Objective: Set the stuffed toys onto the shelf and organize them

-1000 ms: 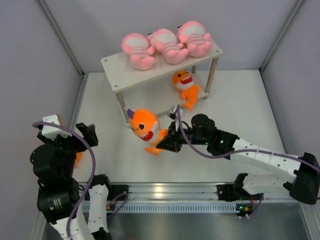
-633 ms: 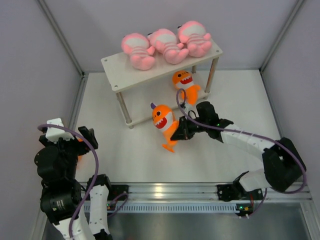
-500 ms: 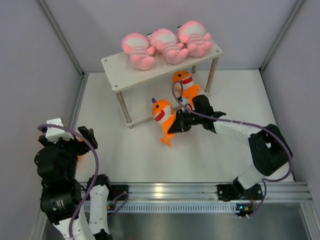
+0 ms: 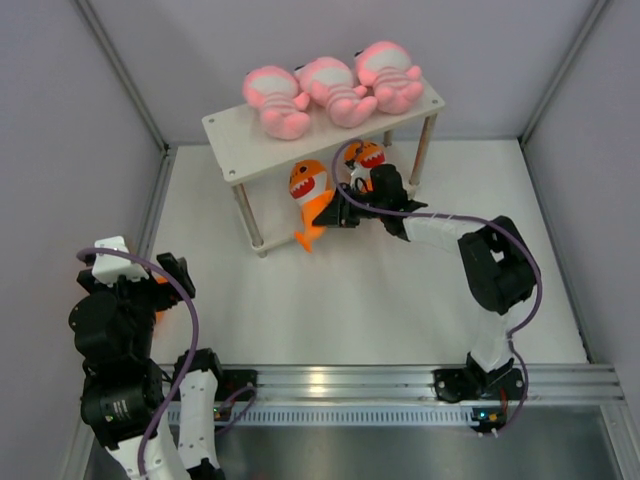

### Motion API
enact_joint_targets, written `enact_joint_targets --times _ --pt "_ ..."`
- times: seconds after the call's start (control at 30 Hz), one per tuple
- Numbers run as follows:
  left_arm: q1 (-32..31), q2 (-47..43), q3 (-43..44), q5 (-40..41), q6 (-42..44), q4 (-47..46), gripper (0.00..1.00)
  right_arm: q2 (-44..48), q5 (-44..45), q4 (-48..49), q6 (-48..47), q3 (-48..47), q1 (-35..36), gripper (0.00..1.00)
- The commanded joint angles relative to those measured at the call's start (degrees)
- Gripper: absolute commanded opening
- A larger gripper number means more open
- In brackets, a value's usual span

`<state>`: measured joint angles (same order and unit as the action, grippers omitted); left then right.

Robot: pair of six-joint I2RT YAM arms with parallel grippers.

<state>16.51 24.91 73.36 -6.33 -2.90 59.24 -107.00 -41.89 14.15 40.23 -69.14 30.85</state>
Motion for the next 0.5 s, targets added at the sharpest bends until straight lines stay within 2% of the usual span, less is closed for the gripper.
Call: enact_joint_targets --times 0.0,0.17,0.47 --pt "0.4 0.1 0.3 -0.2 0.4 -0.7 0.99 -1.9 5.2 9.0 7.8 -2.1 -1.1 0.3" --pt "0.4 -0.6 0.6 -1.1 0.5 -0.6 0.99 -2.6 13.2 11.1 10.5 -1.9 -1.4 0.44" --pt "0.4 -1.1 0.0 -2.7 0.6 -0.3 0.99 0.5 23.7 9.8 8.6 3.1 -1.4 0.47"
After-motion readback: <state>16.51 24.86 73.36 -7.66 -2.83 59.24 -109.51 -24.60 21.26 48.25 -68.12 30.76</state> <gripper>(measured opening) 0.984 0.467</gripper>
